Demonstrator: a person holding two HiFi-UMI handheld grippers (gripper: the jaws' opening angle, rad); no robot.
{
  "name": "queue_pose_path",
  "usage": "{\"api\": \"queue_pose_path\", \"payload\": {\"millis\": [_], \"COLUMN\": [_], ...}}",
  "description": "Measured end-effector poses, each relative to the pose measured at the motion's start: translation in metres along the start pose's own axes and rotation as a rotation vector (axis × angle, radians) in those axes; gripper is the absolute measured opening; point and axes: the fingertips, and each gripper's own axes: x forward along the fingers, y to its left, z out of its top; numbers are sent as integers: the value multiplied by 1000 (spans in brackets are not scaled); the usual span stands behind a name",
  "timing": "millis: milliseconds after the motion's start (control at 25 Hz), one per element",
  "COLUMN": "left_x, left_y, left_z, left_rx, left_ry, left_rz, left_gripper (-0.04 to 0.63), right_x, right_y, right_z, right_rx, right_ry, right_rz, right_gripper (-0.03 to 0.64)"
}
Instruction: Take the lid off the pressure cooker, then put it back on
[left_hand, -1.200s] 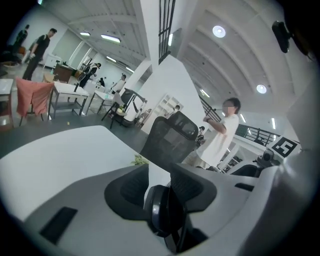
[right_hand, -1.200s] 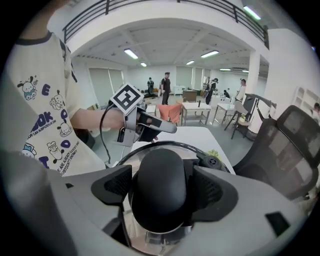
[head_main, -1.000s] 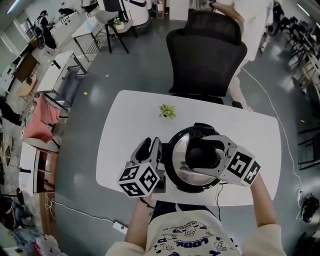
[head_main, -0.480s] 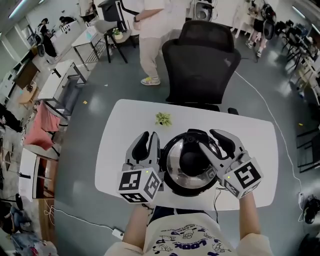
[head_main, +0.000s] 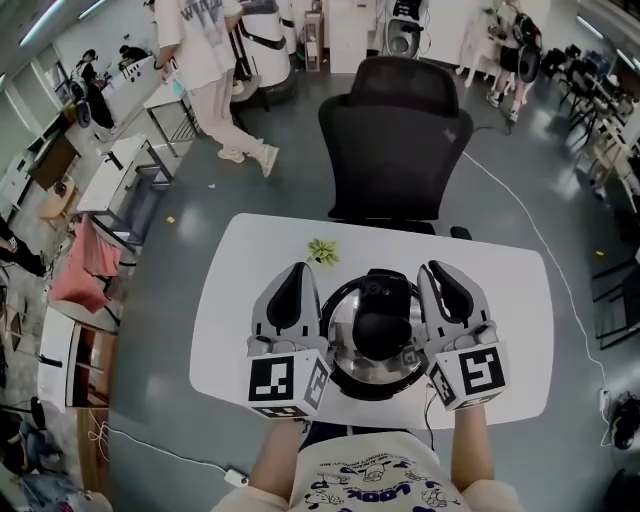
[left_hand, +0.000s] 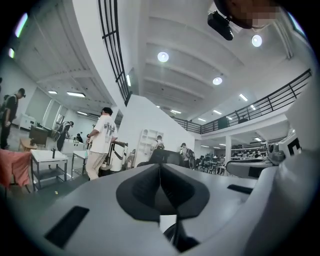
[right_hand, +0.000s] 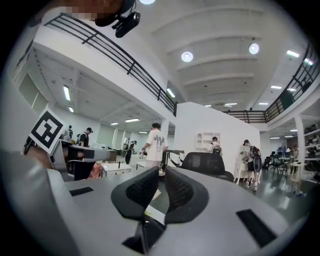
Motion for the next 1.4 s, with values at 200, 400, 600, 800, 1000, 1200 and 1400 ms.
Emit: {"api": "queue_pose_path", "payload": {"millis": [200,400,600,800,1000,1200,1400], "left_x": [-7,-14,-18,-18,-18,-18,-17], "left_y": [-9,-14,-15,-19,-19,-21,-19], "left_z": [7,12,11,10,11,11,11], "left_rx": [23,38,41,41,43,45,47], "left_ry": [-29,-31,-31,-34,-33,-35,-29], "left_rz": [-8,-11,-11,-18,-25,-27,-27], "left_gripper": [15,15,15,15,15,15,15], "right_x": [-12,-22,-27,-30,-30,-31,-29], "right_y": [-13,-20,-23,-25,-21,-23,-22], "right_z": [1,0,-4,-8,-7,-8,-9], "right_rx": [71,118,114,115,111,111,114], "right_ry": [-18,-11,4,11,18,19,25], "right_rz": [-86,-148,-175,-183,-181,-185,-186], "right_gripper": [32,21,12,12,12,12,12]}}
